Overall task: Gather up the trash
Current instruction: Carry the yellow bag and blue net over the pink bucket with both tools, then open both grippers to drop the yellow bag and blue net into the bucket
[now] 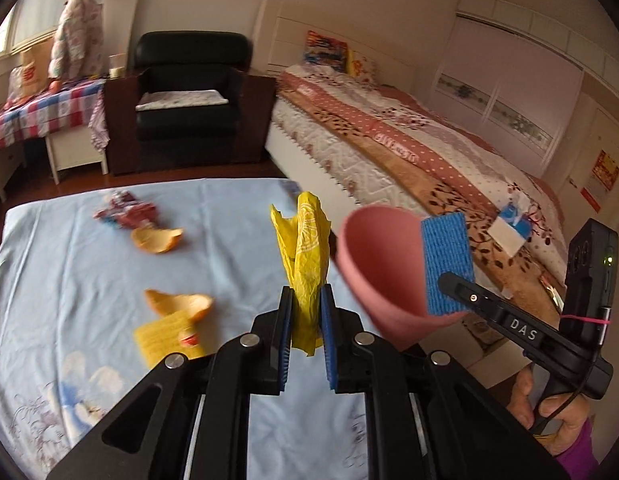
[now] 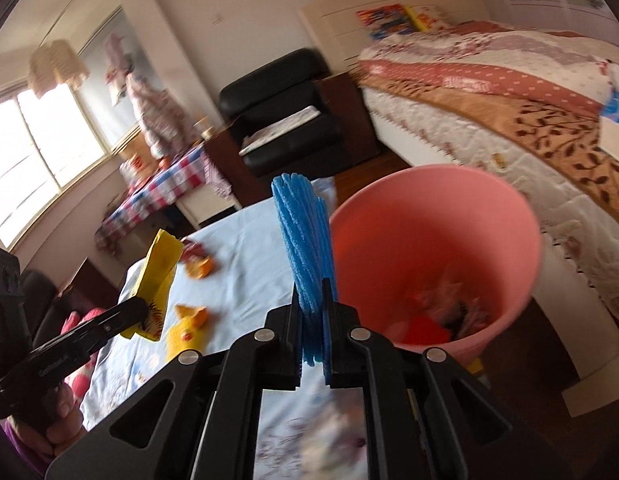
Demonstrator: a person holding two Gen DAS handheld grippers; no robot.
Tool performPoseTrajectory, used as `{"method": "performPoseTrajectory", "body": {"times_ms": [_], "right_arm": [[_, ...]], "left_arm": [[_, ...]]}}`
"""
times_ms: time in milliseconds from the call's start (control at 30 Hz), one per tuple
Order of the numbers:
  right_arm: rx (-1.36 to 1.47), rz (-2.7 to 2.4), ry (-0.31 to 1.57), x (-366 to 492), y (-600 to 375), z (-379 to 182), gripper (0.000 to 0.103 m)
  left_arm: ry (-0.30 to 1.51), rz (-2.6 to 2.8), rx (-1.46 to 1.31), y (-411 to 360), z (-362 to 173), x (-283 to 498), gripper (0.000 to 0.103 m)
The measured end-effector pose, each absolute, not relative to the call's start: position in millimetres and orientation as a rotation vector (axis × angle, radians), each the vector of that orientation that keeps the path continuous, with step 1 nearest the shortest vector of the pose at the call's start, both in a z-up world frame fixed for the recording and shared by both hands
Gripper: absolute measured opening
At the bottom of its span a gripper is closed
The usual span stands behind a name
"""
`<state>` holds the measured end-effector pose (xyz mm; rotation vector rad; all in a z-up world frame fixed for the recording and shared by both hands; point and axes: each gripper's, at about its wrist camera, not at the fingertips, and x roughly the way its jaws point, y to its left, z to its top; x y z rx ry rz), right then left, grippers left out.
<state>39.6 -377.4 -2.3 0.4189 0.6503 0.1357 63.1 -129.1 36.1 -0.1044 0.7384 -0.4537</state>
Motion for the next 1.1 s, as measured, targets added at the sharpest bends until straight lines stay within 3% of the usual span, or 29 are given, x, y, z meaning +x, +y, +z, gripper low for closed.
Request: {"method": "performPoseTrajectory", "body": {"times_ms": [567, 1000, 1100], "right_arm": [[0.44, 0.008, 0.637, 65, -434, -17, 0.008], [0.487, -0.03, 0.696, 79, -448, -46, 0.008], [0.492, -0.036, 0.703, 80, -449, -48, 0.008]], "left_arm": [[0.77, -0.568, -0.038, -258, 20, 110, 0.013], [0.862, -0.54, -0.015, -281, -24, 132, 0.014], [0.861, -0.532, -0.012, -283, -27, 132, 0.018]]}}
